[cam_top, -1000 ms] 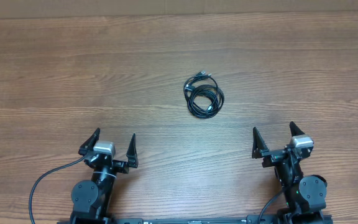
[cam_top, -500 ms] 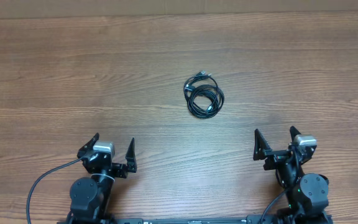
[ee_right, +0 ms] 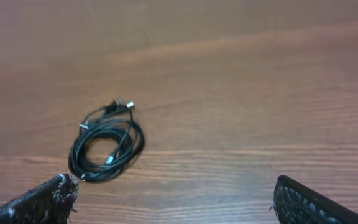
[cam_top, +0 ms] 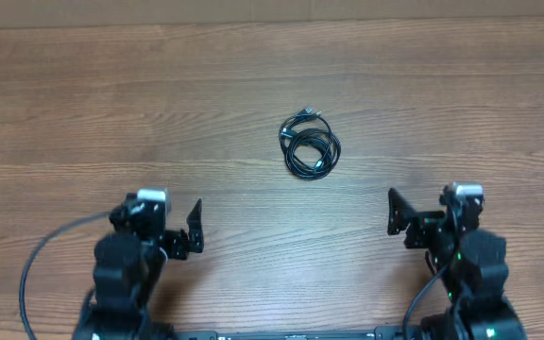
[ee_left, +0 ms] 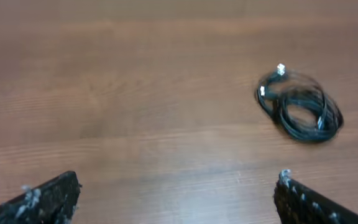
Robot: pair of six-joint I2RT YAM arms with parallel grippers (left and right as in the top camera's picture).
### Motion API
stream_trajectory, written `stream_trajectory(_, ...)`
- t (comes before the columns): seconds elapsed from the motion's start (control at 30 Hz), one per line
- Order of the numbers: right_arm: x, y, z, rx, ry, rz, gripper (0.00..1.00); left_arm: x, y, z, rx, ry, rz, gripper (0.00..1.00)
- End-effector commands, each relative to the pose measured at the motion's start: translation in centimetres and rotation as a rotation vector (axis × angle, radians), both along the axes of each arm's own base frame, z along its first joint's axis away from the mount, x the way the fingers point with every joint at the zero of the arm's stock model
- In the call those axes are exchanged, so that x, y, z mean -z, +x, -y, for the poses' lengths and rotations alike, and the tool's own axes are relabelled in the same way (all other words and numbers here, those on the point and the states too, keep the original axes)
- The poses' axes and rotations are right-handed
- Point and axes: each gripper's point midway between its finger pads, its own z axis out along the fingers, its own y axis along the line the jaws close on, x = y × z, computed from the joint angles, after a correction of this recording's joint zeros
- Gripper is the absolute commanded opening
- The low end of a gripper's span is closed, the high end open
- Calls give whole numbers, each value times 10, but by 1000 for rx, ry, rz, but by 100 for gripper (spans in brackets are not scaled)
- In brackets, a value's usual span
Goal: Untangle cables
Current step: 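Reach the left gripper forward and down onto the black cable coil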
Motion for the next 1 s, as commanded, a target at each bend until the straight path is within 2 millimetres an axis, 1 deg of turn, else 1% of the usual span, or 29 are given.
stream_trajectory(0.0, -20, 11, 1, 14, -4, -48, 100, -20, 10, 7, 27, -13, -76, 100)
stream_trajectory(0.17, -22, 22, -2, 12, -36, -248, 100, -21, 12, 7, 24, 11, -306, 99)
stream_trajectory(0.3, -26, 33, -7, -7, -41, -363, 100, -18, 7, 6, 22, 27, -451, 99)
stream_trajectory(0.37, -28, 39, -15, -37, -24, -392, 100, -16, 11, 7, 13, 15, -472, 100)
stream_trajectory(0.47, -31, 47, -32, -112, 27, -407, 100, -10, 17, 10, -36, -57, -504, 100)
stream_trajectory(0.57, -37, 55, -48, -184, 78, -376, 100, -10, 27, 17, -17, -86, -493, 100)
stream_trajectory(0.67, -45, 63, -46, -175, 72, -331, 100, -17, 39, 34, 62, -152, -454, 100)
stream_trajectory(0.73, -46, 66, -43, -153, 61, -317, 100, -29, 52, 47, 119, -194, -388, 100)
stream_trajectory(0.9, -45, 65, -40, -140, 51, -325, 100, -58, 90, 54, 91, -132, -186, 100)
stream_trajectory(0.97, -44, 65, -40, -140, 51, -327, 100, -62, 100, 65, 96, -111, -141, 100)
